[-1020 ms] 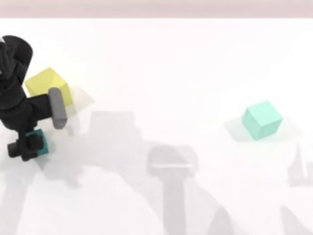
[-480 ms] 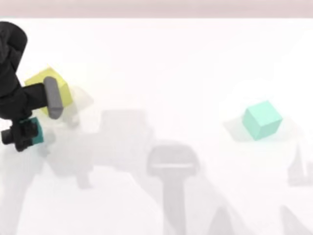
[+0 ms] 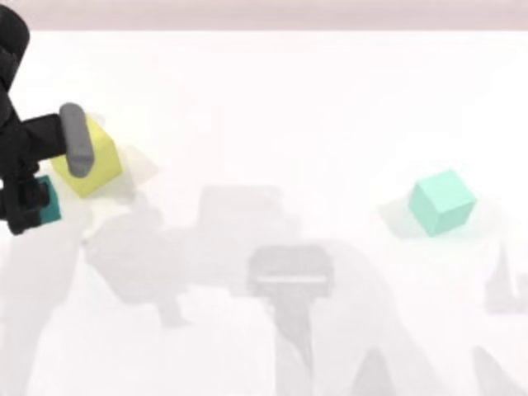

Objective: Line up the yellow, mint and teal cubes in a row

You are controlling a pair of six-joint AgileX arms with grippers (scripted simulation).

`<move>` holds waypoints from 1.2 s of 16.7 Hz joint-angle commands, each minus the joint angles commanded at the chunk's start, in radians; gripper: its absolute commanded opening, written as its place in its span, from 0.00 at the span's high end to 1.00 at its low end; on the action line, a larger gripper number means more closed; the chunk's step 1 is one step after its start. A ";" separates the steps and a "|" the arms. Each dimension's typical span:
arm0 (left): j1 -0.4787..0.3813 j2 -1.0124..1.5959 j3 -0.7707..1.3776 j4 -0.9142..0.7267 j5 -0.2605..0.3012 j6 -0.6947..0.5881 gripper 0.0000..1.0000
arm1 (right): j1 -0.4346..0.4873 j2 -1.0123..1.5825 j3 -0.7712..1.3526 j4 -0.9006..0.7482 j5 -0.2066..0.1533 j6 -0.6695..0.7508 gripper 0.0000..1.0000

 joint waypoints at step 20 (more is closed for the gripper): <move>-0.889 0.438 0.753 -0.313 -0.005 -0.558 1.00 | 0.000 0.000 0.000 0.000 0.000 0.000 0.00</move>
